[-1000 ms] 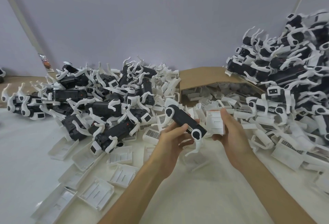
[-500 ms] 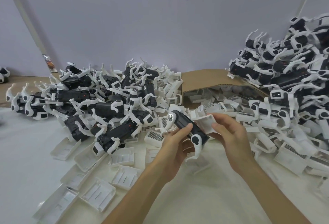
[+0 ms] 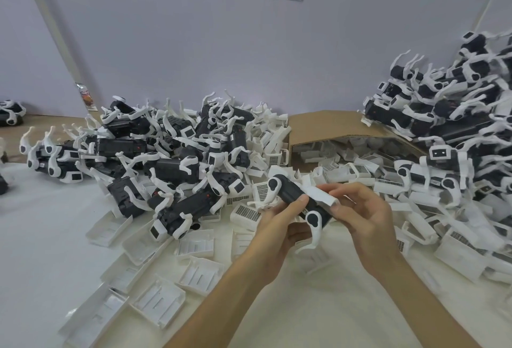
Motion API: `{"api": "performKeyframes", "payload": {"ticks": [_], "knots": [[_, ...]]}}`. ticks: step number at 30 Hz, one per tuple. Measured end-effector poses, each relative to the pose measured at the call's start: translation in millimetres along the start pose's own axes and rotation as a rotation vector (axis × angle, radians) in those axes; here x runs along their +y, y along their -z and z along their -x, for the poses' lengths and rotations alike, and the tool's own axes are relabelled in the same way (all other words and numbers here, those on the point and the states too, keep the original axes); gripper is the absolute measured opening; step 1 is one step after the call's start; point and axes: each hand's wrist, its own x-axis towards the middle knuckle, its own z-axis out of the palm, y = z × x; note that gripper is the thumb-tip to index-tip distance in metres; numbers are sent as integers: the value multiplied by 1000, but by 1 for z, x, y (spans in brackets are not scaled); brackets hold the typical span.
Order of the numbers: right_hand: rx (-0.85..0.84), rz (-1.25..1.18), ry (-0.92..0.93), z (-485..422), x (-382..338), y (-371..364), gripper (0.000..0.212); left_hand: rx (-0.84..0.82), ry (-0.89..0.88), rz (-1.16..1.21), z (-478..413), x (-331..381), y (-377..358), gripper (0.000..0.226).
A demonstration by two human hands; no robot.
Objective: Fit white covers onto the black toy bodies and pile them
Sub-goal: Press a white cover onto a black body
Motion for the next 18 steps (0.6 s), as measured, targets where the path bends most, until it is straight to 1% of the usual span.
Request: {"api": "performKeyframes", "payload": {"ticks": [2, 4, 6, 7, 9, 11, 13, 16, 18], "knots": [[-17, -22, 1, 0, -1, 1, 12, -15, 7, -30, 0, 0, -1, 36], [-25, -38, -4, -1, -3, 1, 12, -20, 5, -65, 1, 1, -2, 32], [-25, -40, -13, -1, -4, 1, 8, -23, 11, -97, 2, 0, -3, 33], [-16, -27, -19, -1, -5, 0, 6, -34, 16, -115, 3, 0, -4, 34], [35, 34, -19, -1, -5, 0, 13, -53, 10, -155, 4, -1, -5, 34], [66, 68, -13, -1, -6, -1, 11, -50, -9, -184, 4, -2, -7, 32], [44, 81, -14, 0, -6, -2, 7, -36, -24, -183, 4, -4, -7, 29], [-1, 109, -9, 1, -4, -4, 12, -7, -29, -169, 4, -4, -7, 26], [-15, 93, -2, 1, -7, -6, 10, 18, -28, -156, 4, -3, -7, 29]]}}
